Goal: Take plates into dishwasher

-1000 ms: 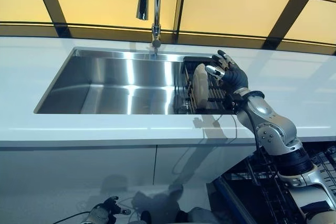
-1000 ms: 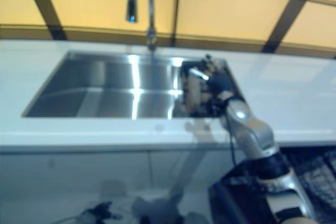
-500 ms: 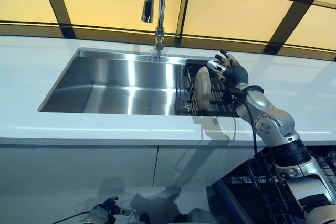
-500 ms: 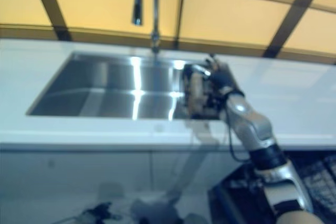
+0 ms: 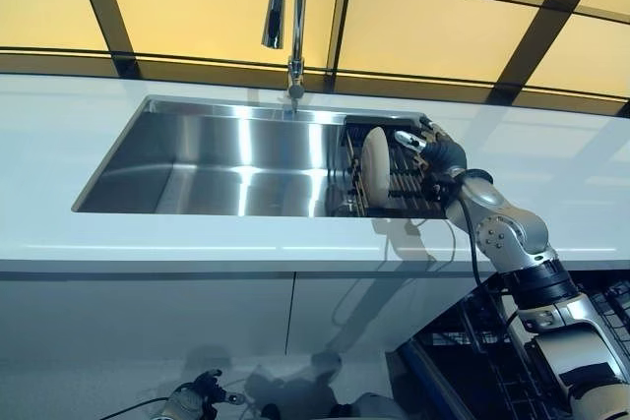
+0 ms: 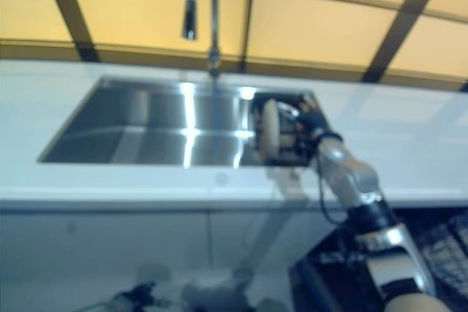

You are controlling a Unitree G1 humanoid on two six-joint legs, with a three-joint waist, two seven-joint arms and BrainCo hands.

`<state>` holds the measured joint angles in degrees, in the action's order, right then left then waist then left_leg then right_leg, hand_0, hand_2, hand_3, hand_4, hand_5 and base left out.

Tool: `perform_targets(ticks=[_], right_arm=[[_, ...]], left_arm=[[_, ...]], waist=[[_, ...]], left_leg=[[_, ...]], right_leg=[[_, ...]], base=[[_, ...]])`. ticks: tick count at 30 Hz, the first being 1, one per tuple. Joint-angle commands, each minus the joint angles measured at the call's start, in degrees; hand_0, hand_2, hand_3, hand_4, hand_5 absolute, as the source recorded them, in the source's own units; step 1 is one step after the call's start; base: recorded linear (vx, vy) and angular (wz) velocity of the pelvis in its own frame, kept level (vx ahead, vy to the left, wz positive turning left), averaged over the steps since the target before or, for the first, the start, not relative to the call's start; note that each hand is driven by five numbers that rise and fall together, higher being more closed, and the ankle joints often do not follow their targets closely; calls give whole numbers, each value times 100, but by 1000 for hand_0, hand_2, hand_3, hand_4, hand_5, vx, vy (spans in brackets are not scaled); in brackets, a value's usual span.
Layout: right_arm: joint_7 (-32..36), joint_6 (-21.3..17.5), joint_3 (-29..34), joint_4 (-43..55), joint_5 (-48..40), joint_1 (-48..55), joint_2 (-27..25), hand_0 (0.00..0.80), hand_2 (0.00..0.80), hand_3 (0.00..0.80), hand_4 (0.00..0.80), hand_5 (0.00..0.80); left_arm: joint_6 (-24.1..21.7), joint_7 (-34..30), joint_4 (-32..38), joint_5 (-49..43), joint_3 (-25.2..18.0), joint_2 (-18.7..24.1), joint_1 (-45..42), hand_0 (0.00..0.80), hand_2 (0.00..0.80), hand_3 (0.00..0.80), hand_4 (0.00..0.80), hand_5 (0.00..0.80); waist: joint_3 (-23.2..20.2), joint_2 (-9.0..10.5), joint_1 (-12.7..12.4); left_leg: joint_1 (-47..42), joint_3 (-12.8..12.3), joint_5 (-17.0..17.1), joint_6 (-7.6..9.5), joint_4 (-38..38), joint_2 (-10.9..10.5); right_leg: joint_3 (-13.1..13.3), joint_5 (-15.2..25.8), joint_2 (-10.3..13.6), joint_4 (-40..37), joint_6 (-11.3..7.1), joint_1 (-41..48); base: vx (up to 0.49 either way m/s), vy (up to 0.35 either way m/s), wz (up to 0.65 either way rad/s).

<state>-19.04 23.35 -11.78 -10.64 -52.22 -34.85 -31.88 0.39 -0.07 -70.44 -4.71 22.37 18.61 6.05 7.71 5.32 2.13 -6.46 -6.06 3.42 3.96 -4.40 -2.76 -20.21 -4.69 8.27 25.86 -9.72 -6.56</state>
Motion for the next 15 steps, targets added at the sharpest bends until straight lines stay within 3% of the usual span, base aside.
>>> perform_targets(ticks=[1, 7, 15], right_arm=[[378, -255, 208, -120, 155, -652, -7, 0, 0, 0, 0, 0], [678, -453, 233, -72, 231, -736, -113, 0, 0, 0, 0, 0], [345, -946, 445, 158, 567, -949, -157, 0, 0, 0, 0, 0]], left_arm=[[-121, -23, -10, 47, 81, -32, 284, 0, 0, 0, 0, 0], [-132, -12, -31, 0, 70, -23, 274, 0, 0, 0, 0, 0], [-140, 3, -17, 24, 97, -26, 222, 0, 0, 0, 0, 0]], waist=[[-90, 18, -188], [-80, 38, -187], [-93, 9, -212]], left_leg=[[-243, 77, -505, -104, -60, -604], [-269, 66, -522, -113, -60, -601], [-277, 37, -548, -118, -60, -591]], right_leg=[[-250, 1889, -200, -385, 78, -519], [-273, 1938, -165, -373, 48, -543], [-281, 1946, -129, -344, 25, -549]], base=[[0, 0, 0], [0, 0, 0], [0, 0, 0]])
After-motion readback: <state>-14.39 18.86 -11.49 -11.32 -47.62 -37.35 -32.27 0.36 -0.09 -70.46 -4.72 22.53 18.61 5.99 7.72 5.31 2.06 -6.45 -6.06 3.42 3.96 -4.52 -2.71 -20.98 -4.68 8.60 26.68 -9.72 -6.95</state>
